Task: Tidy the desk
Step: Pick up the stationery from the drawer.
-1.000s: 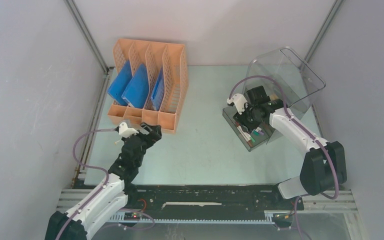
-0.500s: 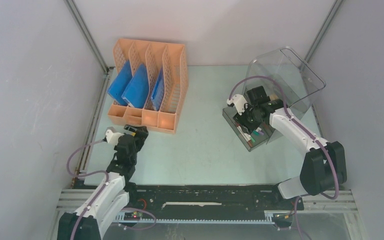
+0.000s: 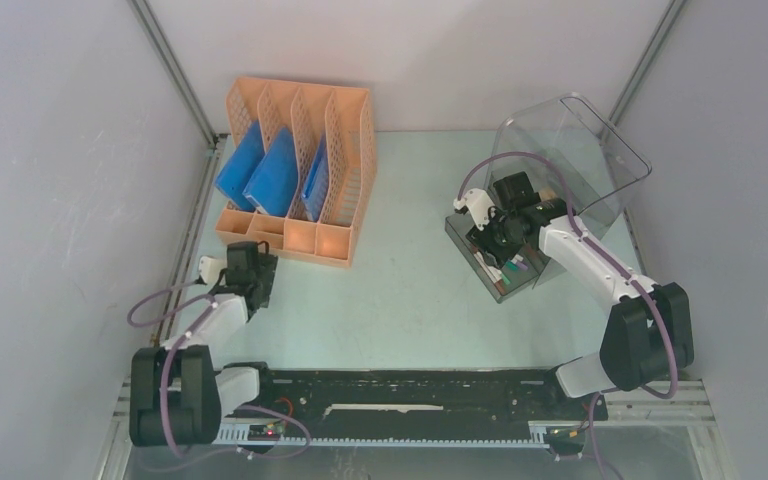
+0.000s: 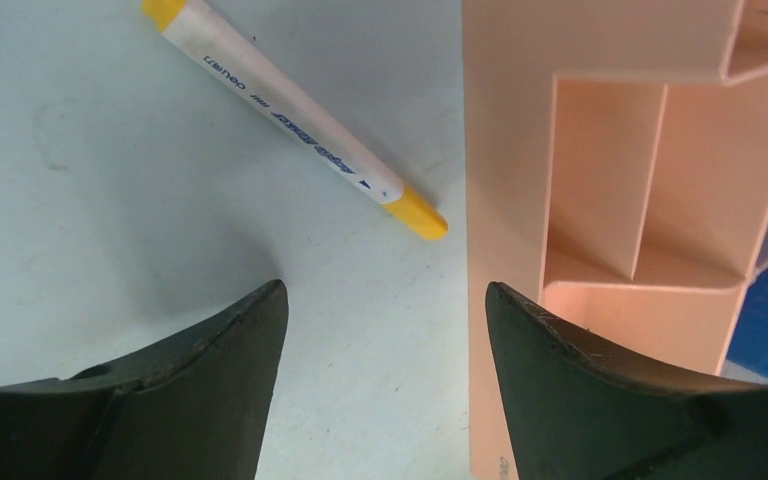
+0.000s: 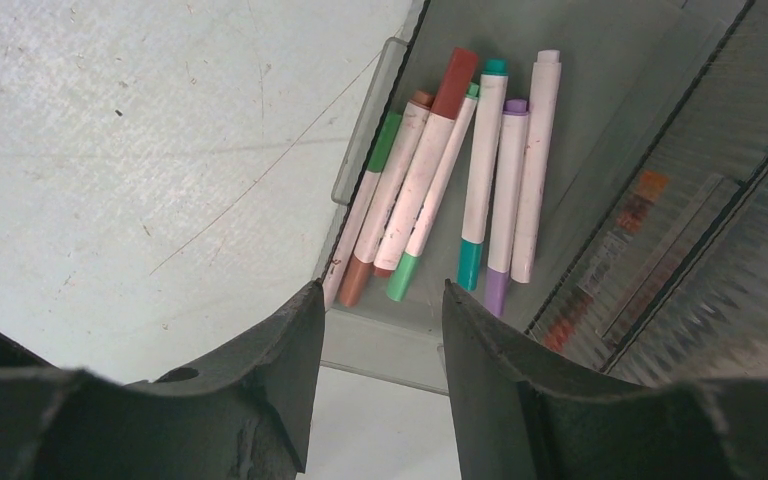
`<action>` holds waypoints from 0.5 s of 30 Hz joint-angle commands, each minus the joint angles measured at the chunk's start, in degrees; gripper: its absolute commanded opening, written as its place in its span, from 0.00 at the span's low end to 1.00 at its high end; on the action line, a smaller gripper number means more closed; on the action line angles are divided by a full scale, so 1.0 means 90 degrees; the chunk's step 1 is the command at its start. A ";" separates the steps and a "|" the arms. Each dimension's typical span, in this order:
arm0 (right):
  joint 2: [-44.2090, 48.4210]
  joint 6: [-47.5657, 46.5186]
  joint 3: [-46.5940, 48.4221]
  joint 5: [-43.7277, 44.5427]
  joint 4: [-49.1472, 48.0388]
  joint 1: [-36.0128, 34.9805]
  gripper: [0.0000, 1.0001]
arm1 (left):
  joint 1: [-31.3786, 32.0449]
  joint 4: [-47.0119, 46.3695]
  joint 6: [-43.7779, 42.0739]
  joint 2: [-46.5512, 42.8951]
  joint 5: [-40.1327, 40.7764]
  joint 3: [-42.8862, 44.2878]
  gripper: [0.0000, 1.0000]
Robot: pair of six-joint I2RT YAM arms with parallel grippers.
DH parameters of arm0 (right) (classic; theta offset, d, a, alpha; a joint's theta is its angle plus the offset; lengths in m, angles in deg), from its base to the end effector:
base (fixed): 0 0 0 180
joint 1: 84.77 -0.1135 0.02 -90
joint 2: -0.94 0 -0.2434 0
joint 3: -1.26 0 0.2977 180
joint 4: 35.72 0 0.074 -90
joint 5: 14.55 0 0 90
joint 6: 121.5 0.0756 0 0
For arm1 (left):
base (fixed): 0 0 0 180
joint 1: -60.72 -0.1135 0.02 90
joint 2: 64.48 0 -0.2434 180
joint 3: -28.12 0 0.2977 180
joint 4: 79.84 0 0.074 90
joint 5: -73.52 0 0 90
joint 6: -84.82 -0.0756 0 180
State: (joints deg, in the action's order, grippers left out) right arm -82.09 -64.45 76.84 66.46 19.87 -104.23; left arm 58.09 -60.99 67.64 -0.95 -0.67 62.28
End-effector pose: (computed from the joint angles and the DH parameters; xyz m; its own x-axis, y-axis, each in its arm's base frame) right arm 0.3289 0.1288 0.1840 -0.4899 -0.7429 -0.4562 -0.7893 0.6002 -0.1297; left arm 0.2675 0.0329 0.0760 -0.0046 -0.9204 -0.3909 -0.7783 0.2488 -0.5765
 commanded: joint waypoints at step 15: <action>0.0269 -0.0129 0.0212 -0.0071 0.0042 0.0099 0.54 | -0.0523 0.1277 0.0342 0.1532 -0.0160 0.1524 0.76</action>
State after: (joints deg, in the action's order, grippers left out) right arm -81.98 -64.80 76.84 66.33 19.96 -103.93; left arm 55.46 -51.39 69.89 9.91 -0.67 72.77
